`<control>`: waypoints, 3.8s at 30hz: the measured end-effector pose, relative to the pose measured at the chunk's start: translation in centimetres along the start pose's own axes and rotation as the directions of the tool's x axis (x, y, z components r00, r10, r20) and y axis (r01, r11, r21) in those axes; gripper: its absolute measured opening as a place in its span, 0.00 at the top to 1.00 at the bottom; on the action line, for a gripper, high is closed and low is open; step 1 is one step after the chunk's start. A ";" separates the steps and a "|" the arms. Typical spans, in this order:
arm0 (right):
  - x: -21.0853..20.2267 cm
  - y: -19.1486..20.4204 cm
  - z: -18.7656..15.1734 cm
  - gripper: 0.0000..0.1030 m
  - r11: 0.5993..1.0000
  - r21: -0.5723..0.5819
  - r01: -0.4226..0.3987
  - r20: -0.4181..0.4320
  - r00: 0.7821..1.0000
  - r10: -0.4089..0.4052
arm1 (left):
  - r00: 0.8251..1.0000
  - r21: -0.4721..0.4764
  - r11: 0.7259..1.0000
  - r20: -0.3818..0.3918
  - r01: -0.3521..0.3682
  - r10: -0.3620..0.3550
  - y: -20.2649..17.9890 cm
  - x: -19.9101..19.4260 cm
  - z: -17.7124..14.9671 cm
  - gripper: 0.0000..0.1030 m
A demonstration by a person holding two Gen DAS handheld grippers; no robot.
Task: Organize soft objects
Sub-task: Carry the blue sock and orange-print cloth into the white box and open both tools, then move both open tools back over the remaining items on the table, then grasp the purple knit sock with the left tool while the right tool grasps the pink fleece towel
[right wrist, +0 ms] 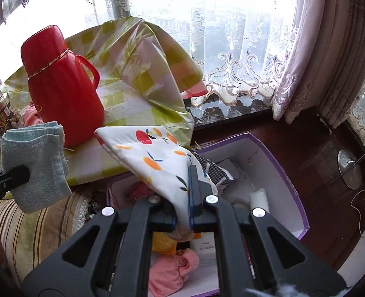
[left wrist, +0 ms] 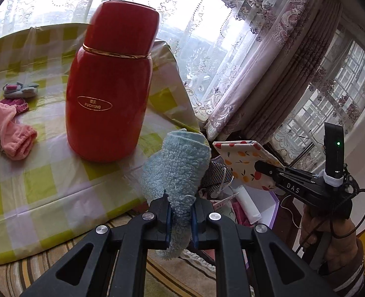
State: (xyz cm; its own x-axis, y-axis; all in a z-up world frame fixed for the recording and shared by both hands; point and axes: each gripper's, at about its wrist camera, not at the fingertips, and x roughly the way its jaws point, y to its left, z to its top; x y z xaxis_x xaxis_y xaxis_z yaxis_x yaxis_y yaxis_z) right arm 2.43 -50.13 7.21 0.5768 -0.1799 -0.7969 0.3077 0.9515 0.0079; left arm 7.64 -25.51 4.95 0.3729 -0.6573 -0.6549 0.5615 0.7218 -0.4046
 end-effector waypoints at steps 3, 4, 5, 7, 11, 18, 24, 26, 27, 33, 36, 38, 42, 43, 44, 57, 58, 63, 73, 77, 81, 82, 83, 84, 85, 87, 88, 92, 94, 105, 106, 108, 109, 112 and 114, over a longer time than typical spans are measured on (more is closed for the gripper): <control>-0.3 -1.4 0.3 0.91 0.999 0.013 0.047 0.010 0.999 -0.047 | 0.999 0.020 0.999 -0.028 0.036 -0.036 -1.8 1.1 -0.1 0.88; -0.3 -1.8 0.3 0.91 0.998 0.019 0.057 0.012 0.998 -0.057 | 0.998 0.028 0.998 -0.035 0.048 -0.047 -2.5 1.5 -0.2 0.88; -0.4 -2.1 0.4 0.91 0.997 0.023 0.067 0.014 0.998 -0.068 | 0.997 0.035 0.998 -0.041 0.061 -0.060 -3.1 1.8 -0.2 0.87; -0.6 -2.6 0.4 0.91 0.996 0.029 0.088 0.016 0.996 -0.088 | 0.995 0.048 0.995 -0.053 0.089 -0.086 -4.4 2.4 -0.2 0.85; -0.3 -3.5 0.5 0.54 0.991 0.050 0.127 0.004 0.992 -0.128 | 0.990 0.082 0.989 -0.065 0.127 -0.122 -6.4 3.4 -0.3 0.41; -0.3 -2.7 0.4 0.34 0.992 0.046 0.118 0.016 0.993 -0.119 | 0.993 0.059 0.993 -0.065 0.102 -0.098 -5.6 3.2 -0.3 0.37; -0.5 -0.2 0.3 0.33 0.996 -0.002 0.087 0.016 0.996 -0.087 | 0.997 0.029 0.997 -0.042 0.068 -0.066 -3.7 2.2 -0.1 0.37; -0.7 0.7 0.3 0.33 0.997 -0.012 0.071 0.018 0.997 -0.071 | 0.998 0.025 0.998 -0.031 0.055 -0.054 -3.1 1.7 -0.1 0.37; -0.8 1.2 0.4 0.33 0.998 -0.018 0.067 0.018 0.998 -0.066 | 0.999 0.022 0.999 -0.025 0.047 -0.047 -2.8 1.5 -0.1 0.37; -1.4 4.2 0.2 0.33 0.998 -0.055 0.011 0.017 1.000 -0.010 | 1.000 -0.023 1.000 0.001 0.005 -0.005 -0.2 0.1 -0.3 0.37; -1.5 6.1 -0.1 0.32 0.995 -0.095 -0.038 0.017 0.999 0.040 | 1.000 -0.057 0.998 0.011 -0.018 0.019 1.6 -0.7 -0.4 0.37; -1.4 7.3 -0.3 0.31 0.991 -0.116 -0.065 0.010 0.998 0.067 | 0.999 -0.078 0.996 0.017 -0.042 0.043 2.9 -1.4 -0.6 0.37; -1.3 10.2 -0.9 0.30 0.979 -0.167 -0.114 -0.004 0.993 0.115 | 0.995 -0.123 0.988 0.034 -0.093 0.097 5.8 -2.9 -0.7 0.37; -1.4 10.8 -1.0 0.30 0.976 -0.172 -0.131 -0.006 0.991 0.132 | 0.993 -0.136 0.985 0.040 -0.105 0.111 6.6 -3.4 -0.7 0.37; -1.4 11.4 -1.0 0.30 0.972 -0.176 -0.153 -0.008 0.988 0.154 | 0.991 -0.148 0.982 0.045 -0.120 0.128 7.4 -3.9 -0.6 0.37; -1.2 19.9 -2.0 0.30 0.895 -0.328 -0.303 -0.054 0.952 0.303 | 0.933 -0.272 0.902 0.037 -0.335 0.358 18.7 -9.0 -0.9 0.37; -1.1 20.5 -2.0 0.30 0.889 -0.339 -0.308 -0.056 0.950 0.308 | 0.926 -0.278 0.894 0.034 -0.352 0.376 19.5 -9.3 -0.8 0.37; -0.3 23.1 -1.9 0.30 0.864 -0.377 -0.334 -0.075 0.941 0.331 | 0.898 -0.306 0.860 0.032 -0.409 0.438 22.5 -10.4 -0.5 0.34; 1.5 27.6 -0.2 0.30 0.827 -0.441 -0.349 -0.094 0.934 0.344 | 0.878 -0.245 0.849 -0.028 -0.469 0.477 25.8 -8.9 1.4 0.29; 2.5 29.7 0.5 0.30 0.809 -0.465 -0.359 -0.103 0.930 0.354 | 0.871 -0.228 0.844 -0.054 -0.486 0.487 27.3 -7.9 2.5 0.29; 3.6 31.6 1.2 0.30 0.790 -0.487 -0.371 -0.117 0.925 0.362 | 0.855 -0.212 0.829 -0.078 -0.517 0.513 29.2 -6.7 3.5 0.28; 3.9 32.0 1.4 0.30 0.788 -0.489 -0.375 -0.120 0.923 0.365 | 0.851 -0.206 0.827 -0.084 -0.524 0.518 29.6 -6.4 3.7 0.28; 4.2 32.4 1.6 0.30 0.785 -0.491 -0.377 -0.122 0.922 0.367 | 0.852 -0.199 0.828 -0.090 -0.524 0.517 30.0 -6.0 3.9 0.28; 4.6 32.8 1.9 0.30 0.783 -0.494 -0.379 -0.125 0.922 0.367 | 0.853 -0.194 0.830 -0.097 -0.522 0.514 30.4 -5.6 4.0 0.28; 4.9 33.2 2.1 0.30 0.781 -0.496 -0.380 -0.129 0.921 0.366 | 0.851 -0.188 0.830 -0.106 -0.524 0.514 30.7 -5.2 4.1 0.28; 5.6 34.1 2.6 0.30 0.776 -0.500 -0.384 -0.134 0.920 0.369 | 0.848 -0.175 0.830 -0.112 -0.530 0.518 31.2 -4.6 4.4 0.28; 6.0 34.5 2.8 0.29 0.774 -0.502 -0.387 -0.135 0.918 0.372 | 0.848 -0.167 0.831 -0.115 -0.531 0.518 31.4 -4.3 4.5 0.28; 7.3 36.1 3.7 0.24 0.767 -0.509 -0.390 -0.132 0.916 0.379 | 0.838 -0.143 0.827 -0.122 -0.544 0.531 32.0 -3.4 4.6 0.28; 8.1 36.9 4.1 0.23 0.766 -0.516 -0.384 -0.131 0.919 0.373 | 0.837 -0.135 0.827 -0.120 -0.546 0.533 32.4 -3.2 4.8 0.26; 12.8 40.5 5.4 0.21 0.757 -0.542 -0.364 -0.150 0.929 0.339 | 0.862 -0.128 0.853 -0.090 -0.506 0.498 32.8 -3.2 4.1 0.39; 13.1 40.8 5.3 0.21 0.758 -0.543 -0.361 -0.151 0.930 0.335 | 0.867 -0.127 0.857 -0.086 -0.499 0.492 32.6 -3.2 4.0 0.46; 13.8 41.2 5.3 0.21 0.756 -0.547 -0.359 -0.158 0.931 0.328 | 0.871 -0.128 0.862 -0.078 -0.491 0.484 32.3 -3.3 3.9 0.52; 14.1 41.4 5.2 0.21 0.756 -0.549 -0.358 -0.159 0.932 0.326 | 0.873 -0.130 0.863 -0.074 -0.488 0.482 32.2 -3.4 3.8 0.55; 14.7 41.8 5.1 0.21 0.758 -0.551 -0.350 -0.155 0.935 0.319 | 0.875 -0.146 0.863 -0.062 -0.484 0.481 32.1 -3.8 3.5 0.60; 15.4 41.8 5.2 0.21 0.766 -0.538 -0.353 -0.159 0.934 0.319 | 0.872 -0.156 0.858 -0.053 -0.489 0.487 32.0 -4.0 3.2 0.63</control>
State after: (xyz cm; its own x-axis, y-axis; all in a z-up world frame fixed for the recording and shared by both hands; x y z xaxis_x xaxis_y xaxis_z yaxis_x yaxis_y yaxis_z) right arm 28.08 -14.38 -1.58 0.5165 0.1748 -0.8382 -0.3751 0.9262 -0.0380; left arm 26.50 -0.50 -3.33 0.5595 -0.2096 -0.8019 0.1844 0.9747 -0.1261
